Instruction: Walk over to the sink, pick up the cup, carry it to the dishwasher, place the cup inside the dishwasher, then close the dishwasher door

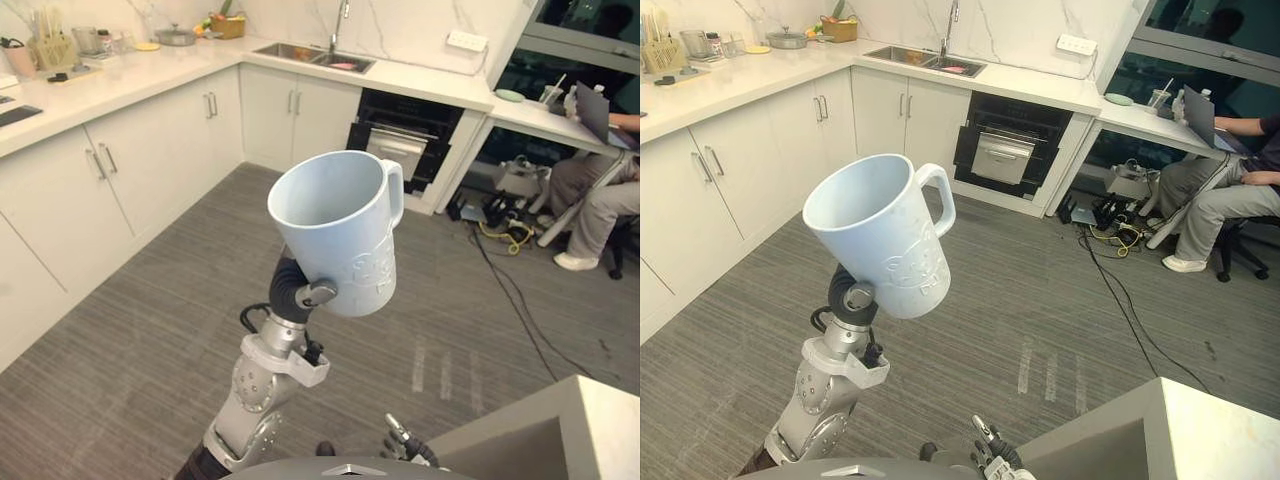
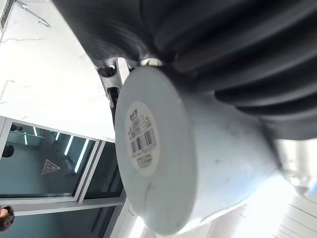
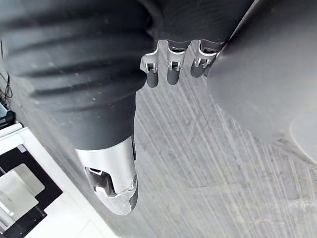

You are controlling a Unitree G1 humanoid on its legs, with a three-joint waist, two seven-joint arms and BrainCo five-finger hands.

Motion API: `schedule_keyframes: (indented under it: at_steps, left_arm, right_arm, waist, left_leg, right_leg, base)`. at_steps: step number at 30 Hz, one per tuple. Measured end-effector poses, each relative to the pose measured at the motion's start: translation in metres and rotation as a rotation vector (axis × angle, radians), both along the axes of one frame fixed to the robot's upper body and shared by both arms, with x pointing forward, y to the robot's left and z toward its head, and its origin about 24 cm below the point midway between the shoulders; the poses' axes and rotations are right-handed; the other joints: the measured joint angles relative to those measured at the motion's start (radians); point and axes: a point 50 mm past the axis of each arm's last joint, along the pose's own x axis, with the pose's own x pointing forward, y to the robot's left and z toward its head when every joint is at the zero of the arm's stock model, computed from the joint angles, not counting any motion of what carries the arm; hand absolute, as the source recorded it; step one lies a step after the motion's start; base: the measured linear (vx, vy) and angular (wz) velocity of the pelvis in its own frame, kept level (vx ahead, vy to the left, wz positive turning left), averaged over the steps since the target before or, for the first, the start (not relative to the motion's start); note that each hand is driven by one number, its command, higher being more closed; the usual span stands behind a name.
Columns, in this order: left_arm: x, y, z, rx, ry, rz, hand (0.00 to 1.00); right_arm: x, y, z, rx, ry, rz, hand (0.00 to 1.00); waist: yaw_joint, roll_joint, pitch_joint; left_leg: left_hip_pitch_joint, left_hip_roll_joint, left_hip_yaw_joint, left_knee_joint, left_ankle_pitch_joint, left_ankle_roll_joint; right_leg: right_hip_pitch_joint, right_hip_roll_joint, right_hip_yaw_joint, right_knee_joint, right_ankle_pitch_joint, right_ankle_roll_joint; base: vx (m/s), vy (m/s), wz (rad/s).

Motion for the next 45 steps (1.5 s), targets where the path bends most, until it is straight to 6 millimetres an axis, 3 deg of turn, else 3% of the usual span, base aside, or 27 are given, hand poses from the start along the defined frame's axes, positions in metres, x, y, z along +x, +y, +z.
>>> schedule_keyframes:
  at_steps: [4, 7, 10, 12, 15, 17, 18, 19, 20, 21, 23, 24, 25, 27, 28, 30, 31, 33, 35, 36, 38, 39, 40, 41, 42, 44, 45]
  left_arm:
    - [0.012, 0.018, -0.011, -0.019, 0.07, 0.082, 1.0]
    - [0.018, 0.039, -0.033, -0.033, 0.191, 0.172, 1.0]
    - [0.023, 0.059, -0.06, -0.035, 0.331, 0.258, 1.0]
    - [0.023, 0.067, -0.066, -0.033, 0.356, 0.29, 1.0]
    - [0.02, 0.075, -0.07, -0.037, 0.38, 0.335, 1.0]
    - [0.019, 0.081, -0.073, -0.037, 0.393, 0.364, 1.0]
    - [0.016, 0.084, -0.076, -0.038, 0.407, 0.38, 1.0]
    - [0.014, 0.089, -0.079, -0.04, 0.421, 0.402, 1.0]
    - [0.013, 0.091, -0.08, -0.037, 0.427, 0.41, 1.0]
    - [0.013, 0.093, -0.081, -0.044, 0.428, 0.411, 1.0]
    - [0.01, 0.095, -0.083, -0.037, 0.426, 0.399, 1.0]
    - [0.009, 0.096, -0.084, -0.041, 0.429, 0.398, 1.0]
    - [0.007, 0.099, -0.085, -0.042, 0.433, 0.407, 1.0]
    - [0.004, 0.101, -0.086, -0.057, 0.44, 0.425, 1.0]
    - [0.002, 0.101, -0.087, -0.067, 0.453, 0.435, 1.0]
    - [0.002, 0.103, -0.088, -0.067, 0.458, 0.448, 1.0]
    - [0.003, 0.106, -0.087, -0.065, 0.448, 0.455, 1.0]
    - [0.003, 0.108, -0.083, -0.058, 0.426, 0.452, 1.0]
    - [0.005, 0.109, -0.08, -0.043, 0.422, 0.437, 1.0]
    - [0.005, 0.109, -0.08, -0.034, 0.424, 0.431, 1.0]
    - [0.005, 0.1, -0.075, -0.017, 0.416, 0.385, 1.0]
    - [0.005, 0.097, -0.073, -0.017, 0.41, 0.371, 1.0]
    - [0.005, 0.091, -0.07, -0.007, 0.404, 0.358, 1.0]
    - [0.005, 0.088, -0.069, -0.001, 0.396, 0.354, 1.0]
    - [0.008, 0.085, -0.066, 0.014, 0.384, 0.362, 1.0]
    - [0.014, 0.085, -0.061, 0.003, 0.373, 0.374, 1.0]
    - [0.019, 0.083, -0.057, 0.003, 0.356, 0.365, 1.0]
  right_arm:
    - [-0.006, -0.001, -0.004, 0.002, 0.02, 0.025, 0.0]
    - [-0.007, -0.002, -0.008, 0.0, 0.045, 0.066, 0.0]
    - [-0.008, -0.007, -0.013, 0.0, 0.081, 0.12, 0.0]
    - [-0.006, -0.009, -0.014, 0.006, 0.094, 0.132, 0.0]
    - [-0.004, -0.014, -0.014, -0.006, 0.1, 0.149, 0.0]
    - [0.003, -0.013, -0.013, -0.011, 0.084, 0.177, 0.0]
    - [0.003, -0.013, -0.012, -0.011, 0.082, 0.172, 0.0]
    - [0.004, -0.016, -0.012, -0.017, 0.081, 0.171, 0.0]
    - [0.007, -0.016, -0.011, -0.018, 0.076, 0.175, 0.0]
    - [0.008, -0.022, -0.011, -0.032, 0.075, 0.167, 0.0]
    - [0.011, -0.03, -0.01, -0.046, 0.075, 0.155, 0.0]
    - [0.012, -0.034, -0.01, -0.05, 0.072, 0.151, 0.0]
    - [0.013, -0.036, -0.011, -0.05, 0.07, 0.156, 0.0]
    - [0.014, -0.037, -0.01, -0.055, 0.054, 0.16, 0.0]
    - [0.014, -0.039, -0.01, -0.072, 0.053, 0.164, 0.0]
    - [0.014, -0.037, -0.01, -0.069, 0.046, 0.162, 0.0]
    - [0.014, -0.031, -0.011, -0.058, 0.042, 0.158, 0.0]
    - [0.013, -0.027, -0.012, -0.052, 0.04, 0.154, 0.0]
    - [0.013, -0.024, -0.013, -0.045, 0.026, 0.127, 0.0]
    - [0.013, -0.023, -0.013, -0.038, 0.022, 0.112, 0.0]
    - [0.009, -0.014, -0.015, -0.019, 0.019, 0.091, 0.0]
    - [0.008, -0.014, -0.015, -0.018, 0.01, 0.093, 0.0]
    - [0.007, -0.017, -0.014, -0.027, -0.005, 0.107, 0.0]
    - [0.009, -0.017, -0.012, -0.032, -0.02, 0.12, 0.0]
    - [0.013, -0.017, -0.01, -0.042, -0.048, 0.141, 0.0]
    - [0.017, -0.018, -0.007, -0.046, -0.082, 0.143, 0.0]
    - [0.02, -0.019, -0.004, -0.056, -0.102, 0.15, 0.0]
  waist:
    - [0.009, -0.003, -0.003]
    - [0.021, -0.003, -0.005]
    - [0.021, 0.013, 0.0]
    - [0.022, 0.019, 0.003]
    - [0.023, 0.054, 0.009]
    - [0.021, 0.063, 0.022]
    - [0.011, 0.065, 0.035]
    - [0.015, 0.071, 0.054]
    - [0.018, 0.07, 0.064]
    - [0.021, 0.073, 0.084]
    - [0.022, 0.085, 0.099]
    - [0.026, 0.091, 0.104]
    - [0.027, 0.092, 0.109]
    - [0.038, 0.114, 0.121]
    - [0.051, 0.132, 0.137]
    - [0.063, 0.112, 0.136]
    - [0.054, 0.076, 0.127]
    - [0.041, 0.046, 0.117]
    - [0.04, 0.028, 0.105]
    - [0.041, 0.024, 0.104]
    - [0.048, -0.026, 0.079]
    - [0.048, -0.024, 0.08]
    - [0.04, -0.02, 0.066]
    - [0.034, -0.018, 0.065]
    - [0.02, -0.017, 0.067]
    - [-0.006, -0.012, 0.067]
    - [-0.025, 0.006, 0.068]
  left_leg:
    - [0.005, -0.001, -0.018, -0.049, 0.031, -0.002]
    - [0.03, -0.001, -0.023, -0.1, 0.053, -0.008]
    - [0.059, 0.004, -0.045, -0.135, 0.064, -0.014]
    - [0.058, 0.007, -0.054, -0.136, 0.063, -0.015]
    - [0.032, 0.043, -0.048, -0.067, 0.008, -0.043]
    - [-0.028, 0.086, -0.02, 0.108, -0.009, -0.051]
    - [-0.136, 0.13, -0.016, 0.356, 0.026, -0.064]
    - [-0.236, 0.169, -0.031, 0.558, 0.106, -0.057]
    - [-0.262, 0.169, -0.037, 0.603, 0.121, -0.051]
    - [-0.298, 0.145, -0.033, 0.614, 0.047, -0.042]
    - [-0.356, 0.078, -0.013, 0.504, 0.01, -0.026]
    - [-0.379, 0.027, -0.017, 0.343, 0.04, -0.025]
    - [-0.379, -0.022, -0.044, 0.133, 0.119, -0.032]
    - [-0.365, -0.035, -0.131, -0.081, 0.2, -0.088]
    - [-0.378, -0.018, -0.165, -0.038, 0.248, -0.107]
    - [-0.379, -0.053, -0.163, 0.03, 0.242, -0.074]
    - [-0.38, -0.094, -0.155, 0.061, 0.22, -0.03]
    - [-0.392, -0.12, -0.124, 0.11, 0.203, 0.015]
    - [-0.363, -0.135, -0.091, 0.165, 0.158, 0.1]
    - [-0.346, -0.143, -0.086, 0.165, 0.145, 0.122]
    - [-0.237, -0.194, -0.065, 0.126, 0.109, 0.133]
    - [-0.211, -0.204, -0.061, 0.093, 0.109, 0.132]
    - [-0.144, -0.21, -0.06, 0.02, 0.114, 0.134]
    - [-0.12, -0.21, -0.063, -0.008, 0.119, 0.135]
    - [-0.078, -0.208, -0.071, -0.056, 0.126, 0.136]
    - [-0.026, -0.197, -0.084, -0.118, 0.131, 0.123]
    - [0.006, -0.178, -0.095, -0.149, 0.13, 0.106]
  right_leg:
    - [0.032, 0.002, -0.028, -0.077, 0.028, -0.005]
    - [0.088, 0.009, -0.042, -0.188, 0.078, -0.004]
    - [0.114, 0.016, -0.062, -0.188, 0.064, -0.004]
    - [0.118, 0.017, -0.077, -0.188, 0.057, -0.004]
    - [0.119, 0.051, -0.076, -0.18, 0.024, -0.01]
    - [0.113, 0.068, -0.066, -0.14, -0.009, -0.024]
    - [0.114, 0.071, -0.077, -0.106, -0.037, -0.033]
    - [0.131, 0.062, -0.07, -0.092, -0.058, -0.05]
    - [0.145, 0.055, -0.064, -0.086, -0.069, -0.048]
    - [0.168, 0.03, -0.059, -0.075, -0.089, -0.045]
    - [0.19, -0.014, -0.054, -0.079, -0.107, -0.023]
    - [0.203, -0.042, -0.05, -0.085, -0.116, -0.011]
    - [0.222, -0.064, -0.047, -0.095, -0.126, 0.005]
    - [0.257, -0.056, -0.024, -0.125, -0.135, 0.019]
    - [0.3, -0.041, 0.009, -0.143, -0.151, 0.038]
    - [0.302, -0.081, 0.037, -0.088, -0.222, 0.041]
    - [0.28, -0.122, 0.039, -0.025, -0.261, 0.057]
    - [0.26, -0.158, 0.046, 0.067, -0.314, 0.081]
    - [0.194, -0.169, 0.059, 0.369, -0.385, 0.152]
    - [0.177, -0.169, 0.057, 0.47, -0.385, 0.163]
    - [0.116, -0.213, 0.029, 0.727, -0.261, 0.212]
    - [0.094, -0.225, 0.02, 0.776, -0.202, 0.19]
    - [0.037, -0.237, 0.004, 0.871, -0.111, 0.137]
    - [0.007, -0.232, -0.008, 0.91, -0.142, 0.122]
    - [-0.054, -0.214, -0.046, 0.943, -0.232, 0.085]
    - [-0.132, -0.176, -0.114, 0.866, -0.331, 0.055]
    - [-0.193, -0.141, -0.169, 0.652, -0.358, 0.033]
  base:
    - [0.04, -0.028, 0.15]
    - [0.06, -0.011, 0.12]
    - [0.06, 0.02, 0.2]
    - [0.06, 0.026, 0.16]
    - [0.05, 0.003, -0.06]
    - [0.08, 0.014, -0.06]
    - [0.09, -0.031, 0.05]
    - [0.1, -0.008, 0.04]
    - [0.16, 0.037, 0.02]
    - [0.17, 0.13, 0.03]
    - [0.14, 0.105, 0.04]
    - [0.17, 0.141, 0.01]
    - [0.17, 0.156, -0.02]
    - [0.23, 0.231, -0.3]
    - [0.24, 0.255, -0.55]
    - [0.33, 0.327, -0.5]
    - [0.37, 0.328, -0.17]
    - [0.26, 0.164, 0.03]
    - [0.37, 0.146, -0.05]
    - [0.39, 0.09, -0.03]
    - [0.37, 0.068, -0.11]
    - [0.37, 0.106, -0.15]
    - [0.27, 0.086, -0.12]
    - [0.4, 0.102, -0.17]
    - [0.34, 0.031, -0.11]
    - [0.37, -0.009, 0.07]
    - [0.36, -0.032, 0.27]
